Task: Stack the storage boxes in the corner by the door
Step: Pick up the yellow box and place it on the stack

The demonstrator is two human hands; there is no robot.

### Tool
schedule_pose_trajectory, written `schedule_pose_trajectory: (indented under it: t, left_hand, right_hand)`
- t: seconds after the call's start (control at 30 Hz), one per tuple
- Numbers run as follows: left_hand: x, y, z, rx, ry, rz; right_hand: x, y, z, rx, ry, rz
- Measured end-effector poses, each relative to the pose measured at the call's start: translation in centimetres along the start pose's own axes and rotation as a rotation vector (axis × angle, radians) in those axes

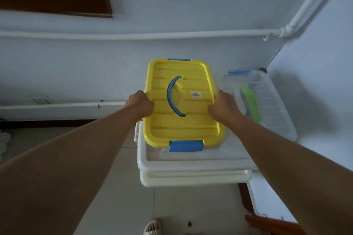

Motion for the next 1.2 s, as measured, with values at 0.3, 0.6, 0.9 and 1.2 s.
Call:
schedule_pose_trajectory:
  t: [0.3, 0.6, 0.9, 1.2]
  left_hand:
    - [-1.5, -2.2, 5.6, 0.021, 0.042, -0.024]
    - [-2.2, -3.8, 7.8, 0.099, 0.162, 0.118]
    - [-2.4, -3.4, 8.4, 0.090, 0.198, 0.177]
    - [-2.8, -3.9, 8.4, 0.129, 0.188, 0.178]
  right_hand:
    - [1.5, -2.2, 5.5, -0.303, 0.362, 0.259]
    - [0.9, -3.0, 9.4, 0.158, 0.709, 0.604]
    - [1.1, -3.6, 8.9, 0.158, 0.692, 0.641]
    - [1.4, -4.0, 9.9, 0.064, 0.638, 0.586]
Point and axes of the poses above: each hand's wrist, its own z-axis away from the middle knuckle, its own y-axis out of the back of the hand, x = y × z, the point moved 8 cm from there along -z, towards the middle knuckle, and after that the axes turned 8 degrees about -y, right-handed, at the moved point
